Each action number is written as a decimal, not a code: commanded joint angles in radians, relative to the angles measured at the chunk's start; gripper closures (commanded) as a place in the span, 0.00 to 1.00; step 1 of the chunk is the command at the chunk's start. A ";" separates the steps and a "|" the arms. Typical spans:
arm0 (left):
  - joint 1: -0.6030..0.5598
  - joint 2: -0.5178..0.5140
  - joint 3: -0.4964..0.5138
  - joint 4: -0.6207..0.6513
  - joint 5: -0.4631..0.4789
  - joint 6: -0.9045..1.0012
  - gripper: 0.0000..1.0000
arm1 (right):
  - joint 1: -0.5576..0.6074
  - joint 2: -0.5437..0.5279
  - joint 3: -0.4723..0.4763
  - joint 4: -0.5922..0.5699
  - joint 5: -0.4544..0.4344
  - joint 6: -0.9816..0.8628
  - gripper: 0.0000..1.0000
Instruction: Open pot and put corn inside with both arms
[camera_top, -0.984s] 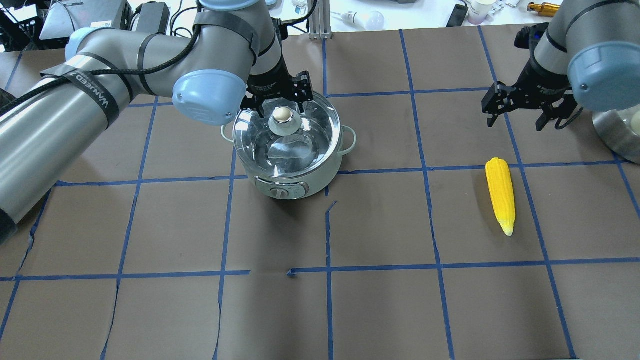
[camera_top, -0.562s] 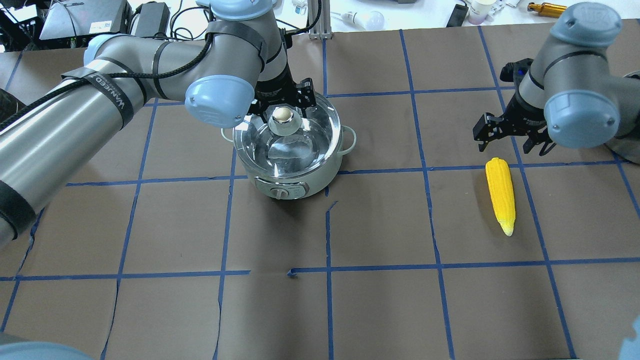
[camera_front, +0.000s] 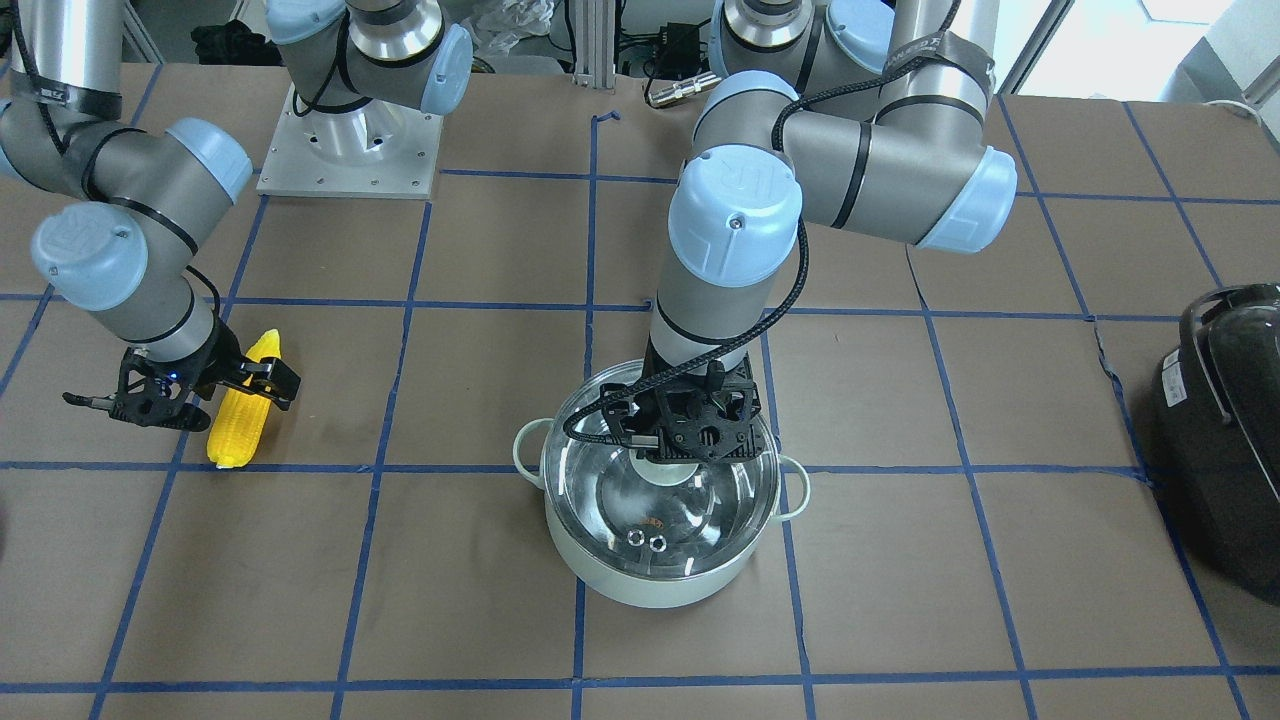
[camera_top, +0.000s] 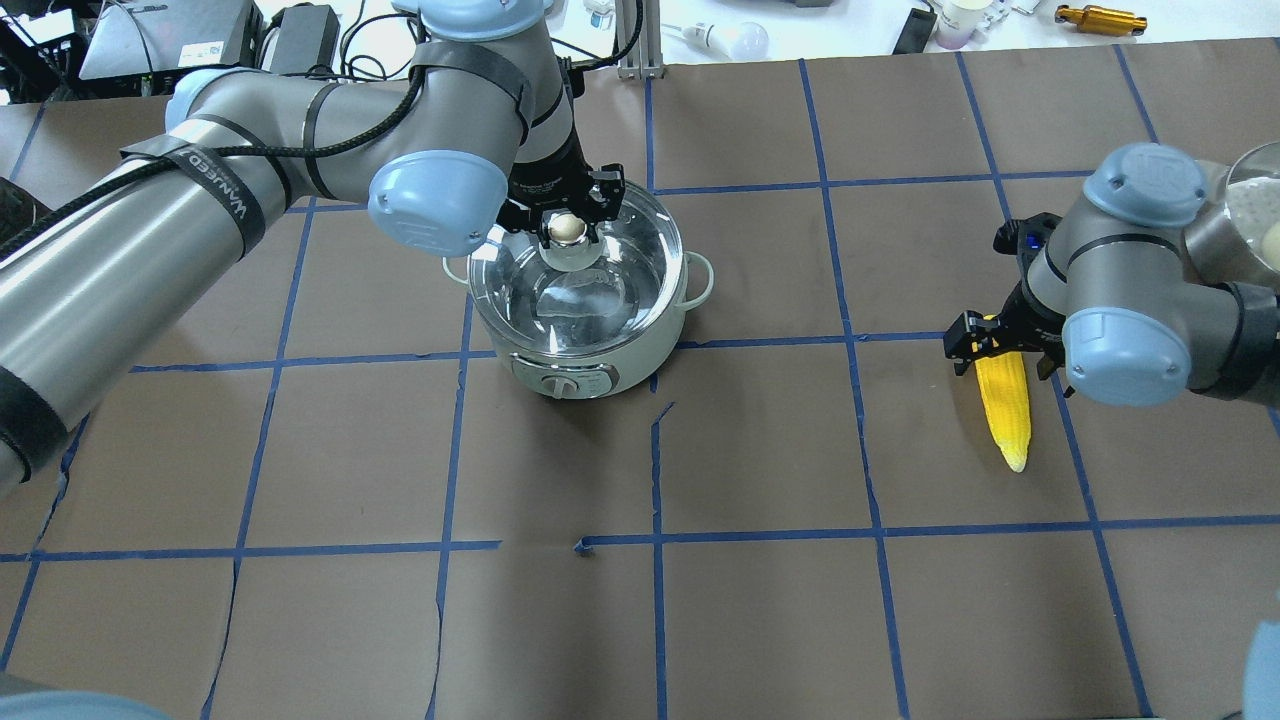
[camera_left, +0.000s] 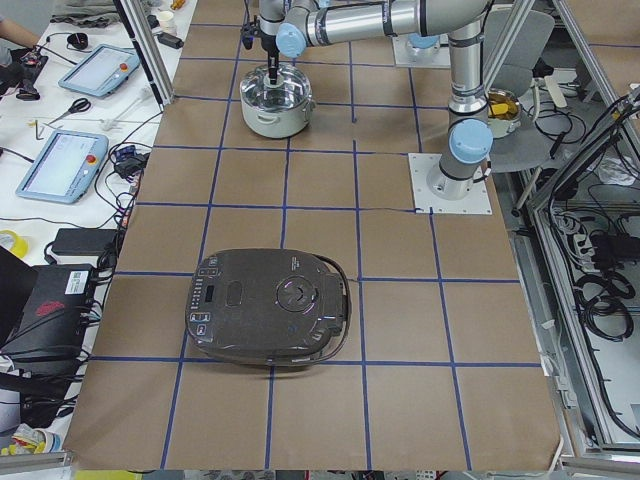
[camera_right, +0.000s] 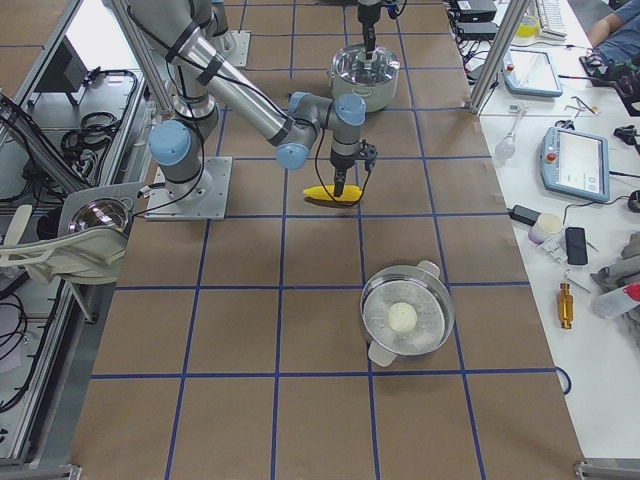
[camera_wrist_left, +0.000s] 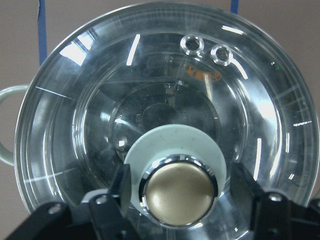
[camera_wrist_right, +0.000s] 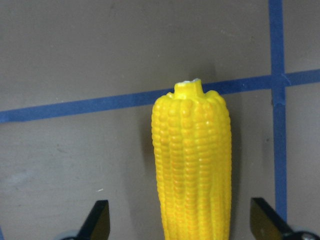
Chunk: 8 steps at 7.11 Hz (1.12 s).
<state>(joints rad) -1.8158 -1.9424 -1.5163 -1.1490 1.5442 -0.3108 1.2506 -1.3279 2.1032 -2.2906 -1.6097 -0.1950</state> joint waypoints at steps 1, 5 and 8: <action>0.030 0.031 0.021 -0.015 -0.006 0.021 1.00 | -0.014 0.042 0.009 -0.026 0.001 -0.009 0.18; 0.262 0.129 0.064 -0.268 0.056 0.209 1.00 | 0.006 0.030 -0.119 0.008 0.001 0.029 1.00; 0.540 0.099 -0.074 -0.140 0.019 0.425 1.00 | 0.229 0.032 -0.375 0.204 -0.016 0.236 1.00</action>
<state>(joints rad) -1.3898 -1.8267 -1.5363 -1.3628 1.5773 0.0365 1.3648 -1.2969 1.8391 -2.1599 -1.6197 -0.0527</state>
